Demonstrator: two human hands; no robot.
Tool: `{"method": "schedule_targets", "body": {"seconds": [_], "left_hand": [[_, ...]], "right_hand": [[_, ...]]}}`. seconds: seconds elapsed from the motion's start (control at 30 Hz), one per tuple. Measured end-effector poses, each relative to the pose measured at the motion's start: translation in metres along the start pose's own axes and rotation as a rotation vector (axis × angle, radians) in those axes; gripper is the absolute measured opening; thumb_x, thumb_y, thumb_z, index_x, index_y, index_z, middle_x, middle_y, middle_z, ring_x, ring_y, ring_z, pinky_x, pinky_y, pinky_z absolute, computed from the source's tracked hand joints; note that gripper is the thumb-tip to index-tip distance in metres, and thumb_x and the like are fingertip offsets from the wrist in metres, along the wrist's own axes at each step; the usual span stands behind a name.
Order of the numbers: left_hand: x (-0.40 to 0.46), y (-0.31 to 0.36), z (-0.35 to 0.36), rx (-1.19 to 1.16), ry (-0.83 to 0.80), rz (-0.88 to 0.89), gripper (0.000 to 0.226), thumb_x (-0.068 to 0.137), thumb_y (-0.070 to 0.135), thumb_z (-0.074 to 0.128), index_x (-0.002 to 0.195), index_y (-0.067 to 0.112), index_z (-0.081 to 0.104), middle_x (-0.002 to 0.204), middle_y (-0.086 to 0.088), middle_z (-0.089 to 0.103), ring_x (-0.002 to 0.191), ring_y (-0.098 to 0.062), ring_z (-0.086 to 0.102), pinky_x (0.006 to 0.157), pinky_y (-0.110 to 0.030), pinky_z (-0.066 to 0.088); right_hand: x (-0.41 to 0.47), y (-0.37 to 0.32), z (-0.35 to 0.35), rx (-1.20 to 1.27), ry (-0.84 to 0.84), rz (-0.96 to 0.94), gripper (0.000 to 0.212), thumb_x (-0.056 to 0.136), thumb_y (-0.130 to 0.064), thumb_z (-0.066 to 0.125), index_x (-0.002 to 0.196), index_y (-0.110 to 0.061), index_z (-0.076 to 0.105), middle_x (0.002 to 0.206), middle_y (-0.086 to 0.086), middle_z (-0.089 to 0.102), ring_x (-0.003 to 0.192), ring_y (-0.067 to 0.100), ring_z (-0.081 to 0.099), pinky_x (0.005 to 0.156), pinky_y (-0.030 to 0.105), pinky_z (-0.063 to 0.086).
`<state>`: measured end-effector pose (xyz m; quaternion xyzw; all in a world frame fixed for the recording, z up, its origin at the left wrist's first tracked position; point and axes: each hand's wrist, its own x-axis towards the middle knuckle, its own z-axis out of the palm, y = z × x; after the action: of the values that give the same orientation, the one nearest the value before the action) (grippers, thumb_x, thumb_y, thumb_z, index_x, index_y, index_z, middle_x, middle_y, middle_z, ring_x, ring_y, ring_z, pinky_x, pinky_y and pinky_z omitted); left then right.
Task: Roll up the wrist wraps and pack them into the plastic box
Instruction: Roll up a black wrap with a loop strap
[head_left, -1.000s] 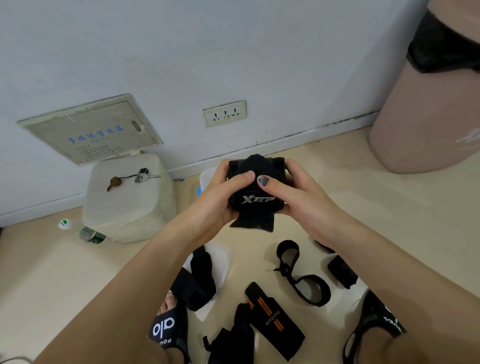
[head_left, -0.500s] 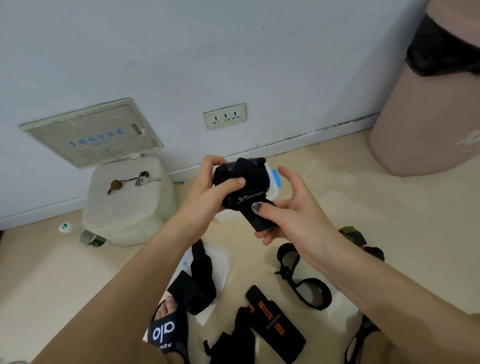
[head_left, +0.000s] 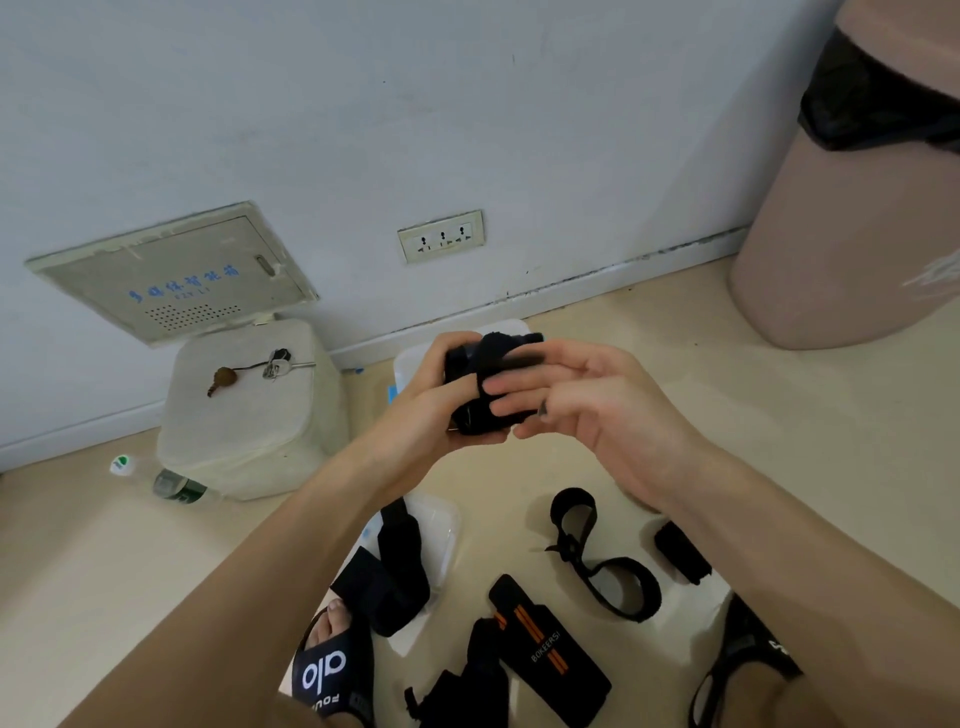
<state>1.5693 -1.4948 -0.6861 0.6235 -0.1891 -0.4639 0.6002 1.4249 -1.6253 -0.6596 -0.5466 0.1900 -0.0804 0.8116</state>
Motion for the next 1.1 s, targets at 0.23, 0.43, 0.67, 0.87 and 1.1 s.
{"method": "schedule_targets", "body": {"seconds": [0.23, 0.43, 0.67, 0.87, 1.1], "left_hand": [[-0.003, -0.009, 0.007, -0.005, -0.090, -0.065, 0.031, 0.098, 0.018, 0.064, 0.127, 0.025, 0.057, 0.124, -0.012, 0.061, 0.093, -0.030, 0.071, 0.079, -0.041, 0.057], [-0.002, -0.007, 0.014, -0.059, -0.164, -0.110, 0.033, 0.104, 0.018, 0.054, 0.136, 0.023, 0.051, 0.116, -0.019, 0.066, 0.079, -0.032, 0.066, 0.071, -0.036, 0.057], [0.001, -0.004, 0.017, -0.080, -0.173, -0.094, 0.031, 0.106, 0.020, 0.042, 0.135, 0.012, 0.048, 0.103, -0.023, 0.064, 0.068, -0.031, 0.057, 0.059, -0.034, 0.049], [0.001, -0.006, 0.024, -0.017, -0.161, -0.069, 0.059, 0.106, 0.050, 0.038, 0.133, -0.001, 0.053, 0.092, -0.021, 0.058, 0.064, -0.028, 0.053, 0.060, -0.036, 0.042], [-0.003, -0.009, 0.030, 0.127, -0.086, -0.014, 0.032, 0.091, 0.044, 0.063, 0.110, 0.019, 0.055, 0.090, -0.009, 0.065, 0.068, -0.021, 0.058, 0.056, -0.031, 0.042]], "right_hand": [[0.011, 0.002, -0.007, -0.481, 0.193, -0.186, 0.019, 0.099, -0.015, 0.066, 0.082, -0.007, 0.070, 0.062, 0.004, 0.071, 0.051, 0.014, 0.059, 0.049, 0.022, 0.046], [0.018, 0.009, -0.007, -0.638, 0.315, -0.287, 0.024, 0.096, -0.022, 0.068, 0.073, -0.018, 0.067, 0.059, -0.006, 0.048, 0.058, 0.010, 0.043, 0.057, 0.026, 0.038], [0.025, 0.015, -0.002, -0.545, 0.386, -0.255, 0.011, 0.097, -0.029, 0.066, 0.089, -0.024, 0.071, 0.102, -0.005, 0.062, 0.095, 0.012, 0.061, 0.086, 0.037, 0.053], [0.016, 0.020, 0.011, -0.500, 0.435, -0.235, 0.017, 0.106, -0.029, 0.053, 0.099, -0.015, 0.061, 0.089, -0.003, 0.067, 0.086, 0.015, 0.064, 0.078, 0.039, 0.057], [0.009, 0.023, 0.013, -0.333, 0.496, -0.164, 0.012, 0.102, -0.019, 0.053, 0.112, -0.023, 0.047, 0.111, 0.000, 0.062, 0.098, 0.021, 0.066, 0.066, 0.037, 0.063]]}}
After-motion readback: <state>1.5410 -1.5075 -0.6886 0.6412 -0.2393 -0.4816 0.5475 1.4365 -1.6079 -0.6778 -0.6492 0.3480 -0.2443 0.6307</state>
